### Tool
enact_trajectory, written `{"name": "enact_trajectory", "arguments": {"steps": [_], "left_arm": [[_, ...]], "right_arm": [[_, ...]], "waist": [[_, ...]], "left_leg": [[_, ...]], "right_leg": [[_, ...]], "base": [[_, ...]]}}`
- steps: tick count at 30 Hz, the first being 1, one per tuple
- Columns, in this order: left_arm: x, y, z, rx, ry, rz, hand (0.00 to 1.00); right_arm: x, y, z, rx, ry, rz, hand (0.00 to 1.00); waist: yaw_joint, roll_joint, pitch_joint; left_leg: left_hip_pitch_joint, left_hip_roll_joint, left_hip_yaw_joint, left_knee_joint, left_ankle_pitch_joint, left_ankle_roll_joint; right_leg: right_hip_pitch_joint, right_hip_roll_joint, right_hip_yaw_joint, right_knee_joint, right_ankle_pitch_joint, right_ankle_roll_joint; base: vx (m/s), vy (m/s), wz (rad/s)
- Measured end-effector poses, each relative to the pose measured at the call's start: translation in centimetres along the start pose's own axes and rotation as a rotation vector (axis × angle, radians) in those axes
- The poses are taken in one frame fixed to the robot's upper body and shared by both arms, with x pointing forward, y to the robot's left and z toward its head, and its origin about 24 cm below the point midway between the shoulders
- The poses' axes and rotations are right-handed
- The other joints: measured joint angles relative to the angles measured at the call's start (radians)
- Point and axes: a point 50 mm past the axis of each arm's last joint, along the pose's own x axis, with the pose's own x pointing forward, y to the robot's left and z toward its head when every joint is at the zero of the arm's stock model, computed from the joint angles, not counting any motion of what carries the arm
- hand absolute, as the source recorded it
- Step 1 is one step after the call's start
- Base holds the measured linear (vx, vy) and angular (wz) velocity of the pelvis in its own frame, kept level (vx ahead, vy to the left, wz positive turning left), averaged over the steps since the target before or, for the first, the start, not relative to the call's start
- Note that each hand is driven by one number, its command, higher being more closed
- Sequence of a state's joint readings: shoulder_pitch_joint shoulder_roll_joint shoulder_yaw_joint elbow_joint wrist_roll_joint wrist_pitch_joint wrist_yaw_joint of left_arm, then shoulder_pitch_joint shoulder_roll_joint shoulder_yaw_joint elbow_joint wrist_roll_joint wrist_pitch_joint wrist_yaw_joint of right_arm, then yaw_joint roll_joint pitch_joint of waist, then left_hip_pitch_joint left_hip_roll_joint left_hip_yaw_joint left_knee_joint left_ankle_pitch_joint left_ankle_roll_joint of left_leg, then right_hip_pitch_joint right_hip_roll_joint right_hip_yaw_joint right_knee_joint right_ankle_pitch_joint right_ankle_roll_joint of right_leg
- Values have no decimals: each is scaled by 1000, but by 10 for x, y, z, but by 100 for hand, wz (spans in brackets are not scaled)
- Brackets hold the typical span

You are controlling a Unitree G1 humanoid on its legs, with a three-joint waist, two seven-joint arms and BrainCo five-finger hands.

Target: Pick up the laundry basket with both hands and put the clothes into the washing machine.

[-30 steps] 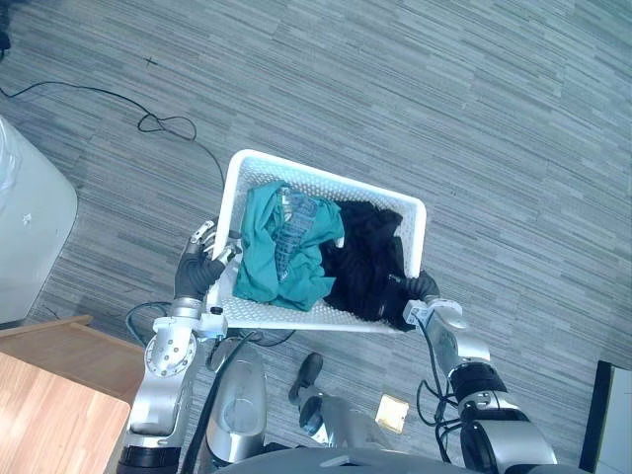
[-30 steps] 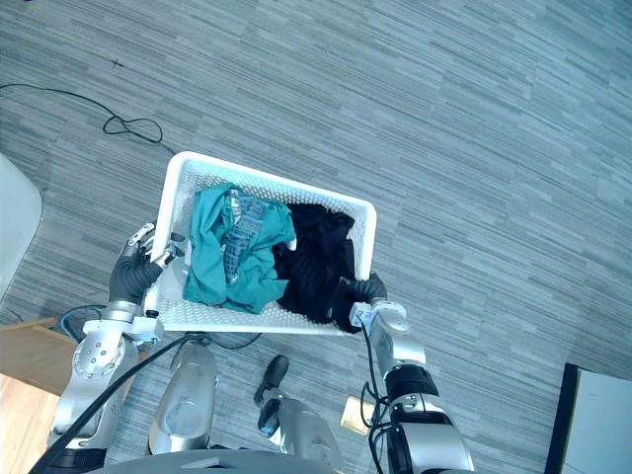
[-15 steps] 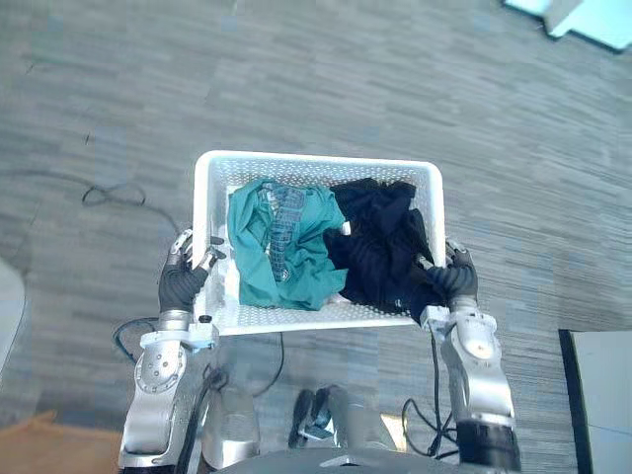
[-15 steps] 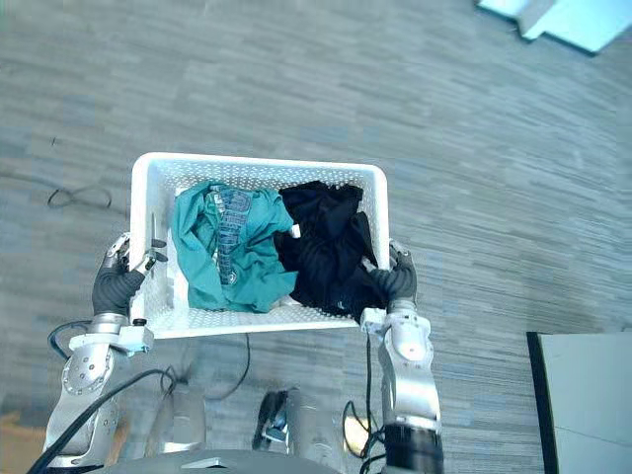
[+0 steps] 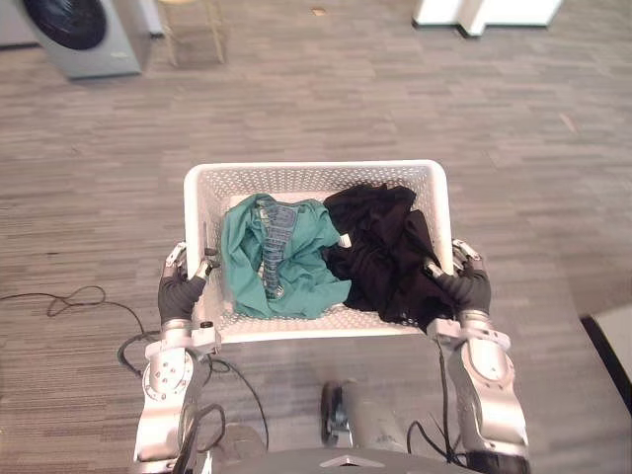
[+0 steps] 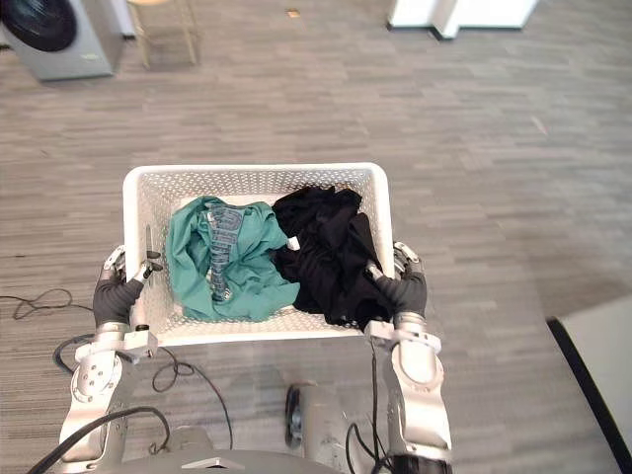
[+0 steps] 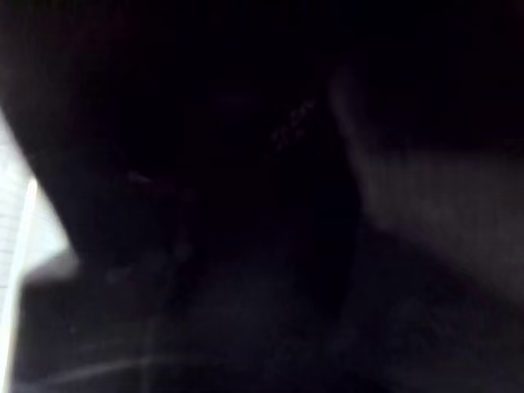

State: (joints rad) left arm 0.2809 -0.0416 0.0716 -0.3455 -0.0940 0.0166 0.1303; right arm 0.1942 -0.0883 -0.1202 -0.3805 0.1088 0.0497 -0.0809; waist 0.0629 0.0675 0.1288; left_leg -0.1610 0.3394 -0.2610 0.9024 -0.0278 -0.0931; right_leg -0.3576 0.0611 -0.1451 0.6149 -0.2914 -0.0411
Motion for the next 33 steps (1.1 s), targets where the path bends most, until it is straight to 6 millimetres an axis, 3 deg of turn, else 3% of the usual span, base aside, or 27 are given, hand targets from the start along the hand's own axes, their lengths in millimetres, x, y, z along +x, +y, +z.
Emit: {"name": "enact_trajectory", "arguments": {"steps": [2,4,5,7,9,11,12,14,15,16,17,18,19,20,21,22,24,25,26,28,29,30,31,32,33], "left_arm": [[-8,8,-6,-1,25,50,100],[-10,12,-7,1,33,81,100],[-11,13,-9,5,38,88,100],[-11,15,-9,8,39,98,100],[-11,15,-13,-5,54,109,100],[-12,17,-17,-13,71,132,100],[-13,18,-18,-15,77,141,100],[-13,18,-18,-15,77,152,100],[-11,17,-17,-12,70,156,100],[-8,17,-15,-10,58,159,100],[-7,19,-14,-5,57,164,100],[-9,20,-15,15,62,155,100],[-10,19,-16,18,67,153,100],[-9,20,-16,42,63,143,100],[-5,24,-16,71,63,142,100],[-6,28,-17,81,75,153,100],[-10,30,-20,88,93,158,100],[-11,29,-19,93,90,151,100],[-12,28,-18,98,83,145,100],[-12,23,-11,95,56,124,100],[-11,21,-8,90,40,116,100],[-11,20,-5,86,27,116,100],[-11,20,-3,86,20,117,100],[-11,21,-1,87,7,121,100],[-11,22,0,97,2,125,100]], "right_arm": [[-2,5,5,31,-30,27,100],[-2,9,5,60,-30,43,100],[-2,10,5,69,-29,50,100],[2,13,5,81,-32,61,100],[11,17,0,86,-20,72,100],[18,19,-5,88,-5,76,100],[19,20,-8,87,5,77,100],[18,20,-8,87,9,76,100],[20,21,-8,78,0,74,100],[25,21,-7,74,-5,67,100],[27,23,-10,87,5,65,100],[25,25,-18,113,37,48,100],[22,24,-21,115,48,39,100],[19,23,-25,126,62,27,100],[14,28,-30,147,87,22,100],[12,31,-33,156,100,25,100],[5,30,-39,139,133,21,100],[-1,28,-44,133,154,13,100],[-3,27,-45,132,161,12,100],[-8,22,-39,129,142,8,100],[-9,19,-32,136,113,6,100],[-11,18,-27,157,90,6,100],[-12,17,-25,164,83,6,100],[-13,17,-24,170,75,6,100],[-14,18,-25,169,79,12,100]], "waist": [[15,20,-14],[26,16,-11],[28,18,-13],[38,6,-11],[44,-10,-19],[45,-8,-18],[56,-9,-19],[74,-21,-29],[67,-42,-56],[59,-67,-44],[65,-72,-40],[64,-94,-35],[64,-106,-37],[60,-143,-33],[31,-175,-41],[25,-164,-30],[13,-124,-8],[-5,-99,-1],[-17,-88,-2],[-49,-81,0],[-58,-77,2],[-65,-71,0],[-71,-67,-3],[-76,-74,-11],[-89,-94,-22]], "left_leg": [[-80,-2,57,122,45,47],[-157,-15,136,230,-17,88],[-206,-27,189,254,-91,96],[-266,-71,242,165,-188,89],[-316,-143,281,-152,-220,64],[-329,-174,288,-405,-175,40],[-333,-176,301,-521,-104,22],[-334,-184,349,-527,12,-1],[-342,-222,371,-480,89,63],[-360,-231,397,-405,57,95],[-391,-223,402,-304,30,124],[-420,-246,429,-167,-51,98],[-369,-265,442,-256,-44,111],[-312,-293,479,-256,-145,152],[-283,-330,481,-234,-200,177],[-218,-338,478,-241,-242,181],[-72,-338,466,-334,-278,185],[12,-334,440,-401,-284,178],[45,-332,427,-435,-285,177],[129,-327,406,-507,-297,158],[177,-320,404,-528,-312,132],[224,-304,400,-540,-342,109],[244,-292,395,-543,-360,96],[291,-276,383,-564,-389,69],[344,-267,346,-573,-409,39]], "right_leg": [[70,16,-14,-42,-11,-30],[144,14,-20,-82,-27,-40],[190,9,-30,-117,-34,-38],[242,-17,-43,-155,-47,-26],[283,-70,-60,-182,-77,3],[333,-103,-61,-197,-112,30],[372,-125,-58,-210,-132,60],[418,-156,-46,-247,-145,98],[436,-201,-13,-257,-137,122],[428,-228,35,-218,-113,140],[425,-229,77,-182,-83,153],[412,-231,148,-14,-27,183],[386,-249,173,100,3,207],[344,-281,200,274,75,227],[277,-305,222,468,140,230],[201,-303,202,582,129,186],[137,-271,148,615,83,118],[89,-223,118,581,43,90],[60,-195,101,548,23,87],[-33,-148,72,383,-7,90],[-80,-126,71,215,4,87],[-104,-105,76,-5,56,77],[-111,-95,82,-116,95,70],[-111,-77,109,-299,180,69],[-109,-76,131,-355,271,84]], "base": [[269,-153,15],[261,-92,36],[296,-79,44],[358,-12,41],[396,103,29],[441,187,10],[601,280,-7],[607,276,-7],[704,295,13],[692,305,8],[733,425,-3],[548,374,-9],[521,366,3],[406,201,38],[558,185,31],[577,152,19],[669,178,-15],[623,148,9],[491,44,37],[468,-31,37],[563,-69,20],[587,-82,19],[625,-126,22],[692,-179,45],[722,-205,54]]}}
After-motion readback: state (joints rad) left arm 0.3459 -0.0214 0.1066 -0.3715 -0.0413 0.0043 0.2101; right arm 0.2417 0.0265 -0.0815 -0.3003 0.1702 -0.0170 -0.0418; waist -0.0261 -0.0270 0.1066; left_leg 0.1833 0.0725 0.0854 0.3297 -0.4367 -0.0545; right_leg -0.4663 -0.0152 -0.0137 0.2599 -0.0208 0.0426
